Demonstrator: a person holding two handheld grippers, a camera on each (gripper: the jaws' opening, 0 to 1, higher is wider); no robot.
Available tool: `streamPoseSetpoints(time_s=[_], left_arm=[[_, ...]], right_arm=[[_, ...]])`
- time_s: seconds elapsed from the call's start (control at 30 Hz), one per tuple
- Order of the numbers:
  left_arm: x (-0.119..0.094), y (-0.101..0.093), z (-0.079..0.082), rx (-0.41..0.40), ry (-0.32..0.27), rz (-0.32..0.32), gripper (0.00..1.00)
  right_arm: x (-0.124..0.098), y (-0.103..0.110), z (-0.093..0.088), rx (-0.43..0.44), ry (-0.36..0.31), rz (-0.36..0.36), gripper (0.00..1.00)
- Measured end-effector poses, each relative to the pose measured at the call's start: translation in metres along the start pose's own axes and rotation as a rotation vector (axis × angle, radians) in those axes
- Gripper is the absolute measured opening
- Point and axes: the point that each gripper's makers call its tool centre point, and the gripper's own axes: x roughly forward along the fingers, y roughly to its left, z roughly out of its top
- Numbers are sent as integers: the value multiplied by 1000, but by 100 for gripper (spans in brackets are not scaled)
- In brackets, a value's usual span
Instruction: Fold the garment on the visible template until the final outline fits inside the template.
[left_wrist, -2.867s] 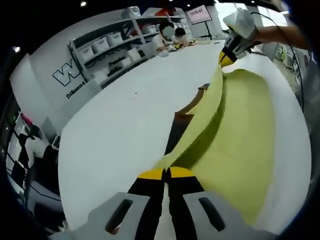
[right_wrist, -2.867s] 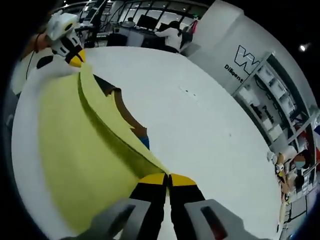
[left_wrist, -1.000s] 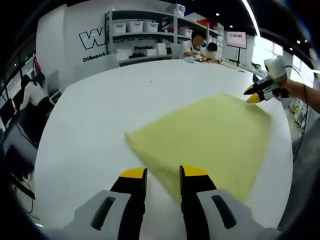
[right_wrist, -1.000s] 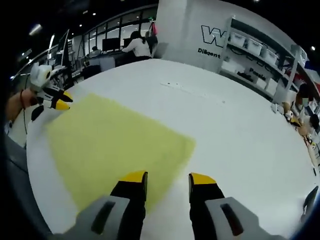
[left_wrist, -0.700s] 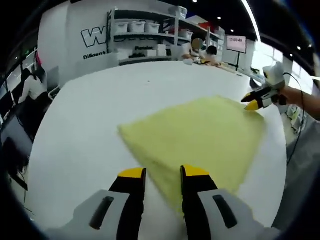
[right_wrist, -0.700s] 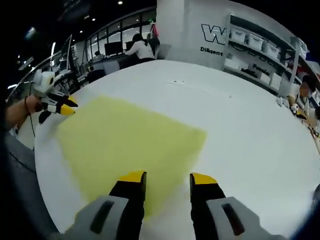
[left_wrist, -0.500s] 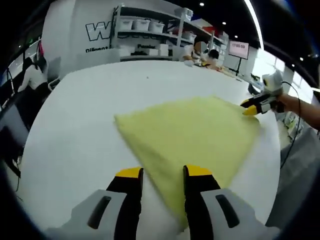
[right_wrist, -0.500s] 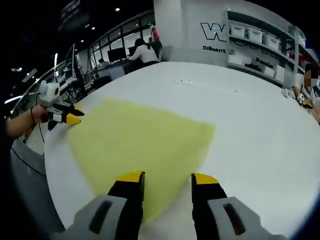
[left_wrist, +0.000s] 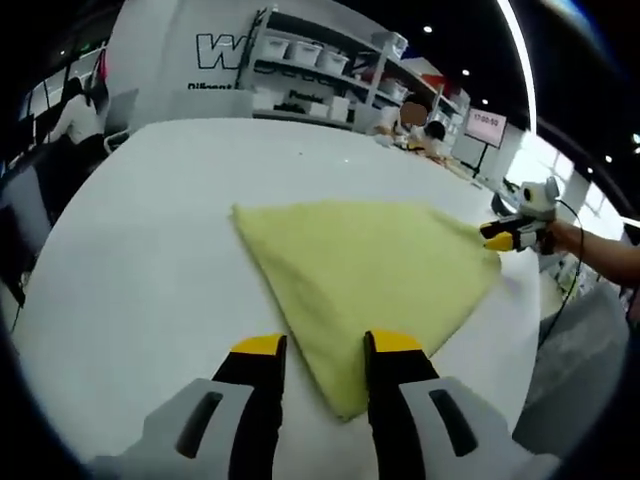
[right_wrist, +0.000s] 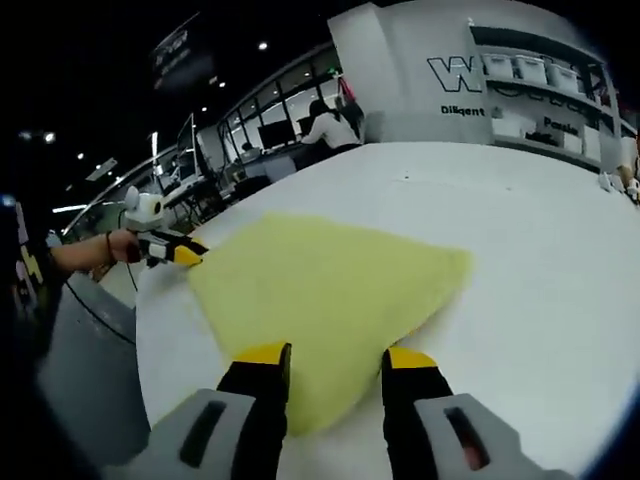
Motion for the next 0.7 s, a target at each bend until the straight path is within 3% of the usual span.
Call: streamPoseSetpoints(time_s=[0.4, 0.7], left_arm=[[-14, -14, -15, -24, 11, -63, 24], [-17, -18, -20, -66, 3, -82, 22]], right_arm=[[-10, 18, -17, -37, 34, 219, 23], [-19, 25, -23, 3, 18, 309, 18]])
